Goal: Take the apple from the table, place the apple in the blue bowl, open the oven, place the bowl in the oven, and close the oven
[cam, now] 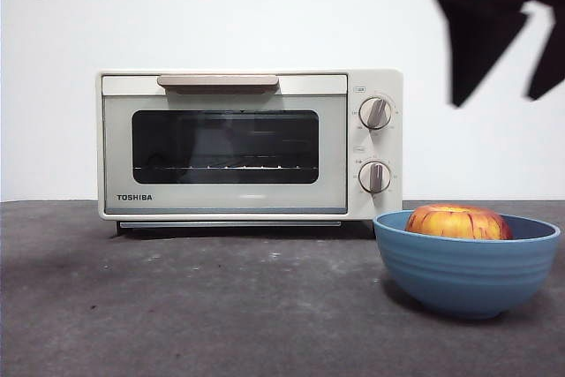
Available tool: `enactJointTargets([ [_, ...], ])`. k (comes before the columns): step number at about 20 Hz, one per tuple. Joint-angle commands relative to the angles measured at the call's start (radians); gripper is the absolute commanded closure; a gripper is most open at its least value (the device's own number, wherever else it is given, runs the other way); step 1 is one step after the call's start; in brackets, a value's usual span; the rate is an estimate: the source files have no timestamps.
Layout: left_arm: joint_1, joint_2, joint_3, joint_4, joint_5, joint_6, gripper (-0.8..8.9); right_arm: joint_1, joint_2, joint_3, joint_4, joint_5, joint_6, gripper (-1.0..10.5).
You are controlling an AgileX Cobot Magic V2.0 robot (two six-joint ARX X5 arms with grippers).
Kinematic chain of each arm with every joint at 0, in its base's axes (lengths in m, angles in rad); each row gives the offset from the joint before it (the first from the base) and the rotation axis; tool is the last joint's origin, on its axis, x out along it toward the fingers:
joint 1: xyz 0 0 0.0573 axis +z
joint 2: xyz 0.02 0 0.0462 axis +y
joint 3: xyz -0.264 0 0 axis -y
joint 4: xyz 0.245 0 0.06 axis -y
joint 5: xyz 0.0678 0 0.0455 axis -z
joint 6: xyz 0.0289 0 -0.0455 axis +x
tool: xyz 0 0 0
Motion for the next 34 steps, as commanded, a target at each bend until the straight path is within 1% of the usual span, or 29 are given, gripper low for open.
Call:
enactJointTargets([
  [1, -0.019, 0.095, 0.064, 0.075, -0.034, -0.016, 8.06, -0.036, -0.028, 0.011, -0.093, 0.015, 0.002, 4.9],
  [4, -0.052, 0.235, 0.143, 0.173, -0.086, -0.015, 8.06, -0.109, -0.067, 0.010, -0.175, -0.003, 0.002, 4.9],
  [6, -0.066, 0.333, 0.204, 0.221, -0.119, -0.003, 8.06, -0.136, -0.077, 0.009, -0.198, -0.042, 0.002, 4.9],
  [9, -0.083, 0.474, 0.298, 0.248, -0.143, 0.032, 8.06, -0.150, -0.077, 0.008, -0.230, -0.104, 0.002, 4.9],
  [11, -0.094, 0.564, 0.360, 0.248, -0.195, 0.068, 8.06, -0.150, -0.077, 0.008, -0.229, -0.127, 0.005, 4.9],
  [13, -0.102, 0.645, 0.415, 0.253, -0.201, 0.089, 8.06, -0.150, -0.077, 0.008, -0.230, -0.127, 0.008, 4.9],
  [16, -0.108, 0.746, 0.480, 0.275, -0.204, 0.097, 8.06, -0.150, -0.077, 0.008, -0.231, -0.127, 0.013, 4.9],
  [23, -0.120, 0.845, 0.501, 0.344, -0.223, 0.111, 8.06, -0.150, -0.077, 0.008, -0.225, -0.126, 0.014, 4.9],
  [28, -0.146, 0.863, 0.501, 0.322, -0.225, 0.113, 8.06, -0.150, -0.077, 0.008, -0.223, -0.127, 0.014, 4.9],
  [30, -0.168, 0.863, 0.501, 0.259, -0.225, 0.124, 8.06, -0.150, -0.077, 0.008, -0.222, -0.127, 0.014, 4.9],
  [34, -0.213, 0.863, 0.501, 0.086, -0.225, 0.127, 8.06, -0.151, -0.077, 0.008, -0.230, -0.126, 0.016, 4.9],
])
